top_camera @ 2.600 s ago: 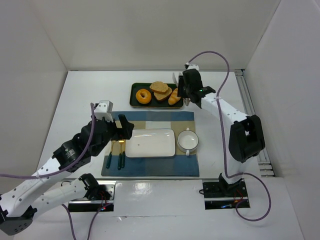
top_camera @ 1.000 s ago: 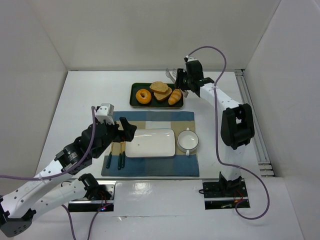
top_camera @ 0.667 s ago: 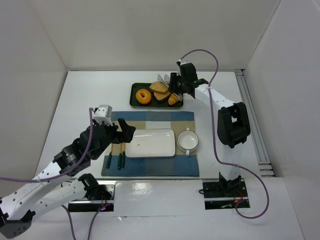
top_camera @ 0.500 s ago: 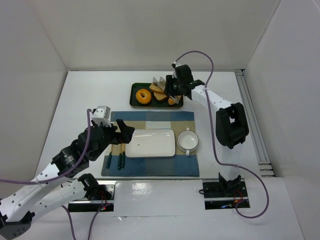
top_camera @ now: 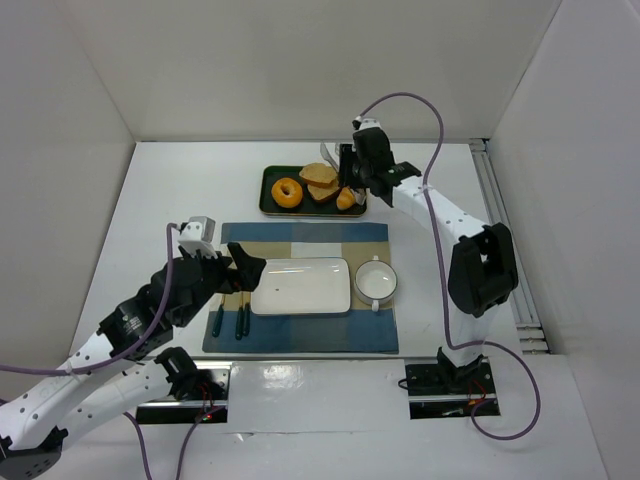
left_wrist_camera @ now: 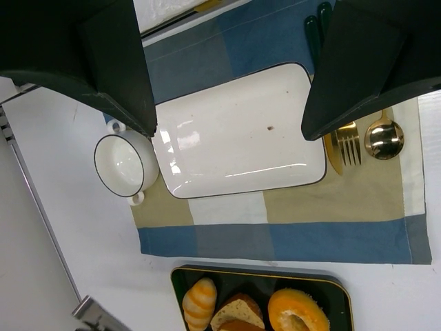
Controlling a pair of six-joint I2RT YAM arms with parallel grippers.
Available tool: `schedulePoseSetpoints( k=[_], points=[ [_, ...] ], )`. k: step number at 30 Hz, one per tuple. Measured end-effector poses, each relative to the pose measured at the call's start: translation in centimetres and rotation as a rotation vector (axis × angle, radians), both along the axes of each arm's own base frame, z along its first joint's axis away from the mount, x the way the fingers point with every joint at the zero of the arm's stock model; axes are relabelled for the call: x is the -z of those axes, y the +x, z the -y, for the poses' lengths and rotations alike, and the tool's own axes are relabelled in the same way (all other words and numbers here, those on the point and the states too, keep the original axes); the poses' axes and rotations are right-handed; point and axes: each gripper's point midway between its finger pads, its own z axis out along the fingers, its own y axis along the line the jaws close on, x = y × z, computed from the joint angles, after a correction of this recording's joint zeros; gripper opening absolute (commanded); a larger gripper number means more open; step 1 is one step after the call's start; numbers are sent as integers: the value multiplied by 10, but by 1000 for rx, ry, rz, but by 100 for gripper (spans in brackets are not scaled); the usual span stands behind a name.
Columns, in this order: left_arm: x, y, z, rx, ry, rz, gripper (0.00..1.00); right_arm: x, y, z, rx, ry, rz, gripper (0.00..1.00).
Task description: Place the bread
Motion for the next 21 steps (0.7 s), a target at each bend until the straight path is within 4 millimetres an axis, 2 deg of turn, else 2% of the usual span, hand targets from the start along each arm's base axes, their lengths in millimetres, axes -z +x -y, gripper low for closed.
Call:
schedulePoseSetpoints(
  k=[3,5,17,21],
  points=[
    [0,0,0,0,0,0,100,-21,4,4,26,5,49,52],
    [-1,-1,0,0,-7,3,100,-25,6,6,35,3,57,52],
    [-2,-5,-4,-6,-23,-5,100,7,-6,14,65,-19,-15,52],
    [1,-6,-5,-6,-15,-13,100,9,-6,14,66,3,-26,52]
  ],
)
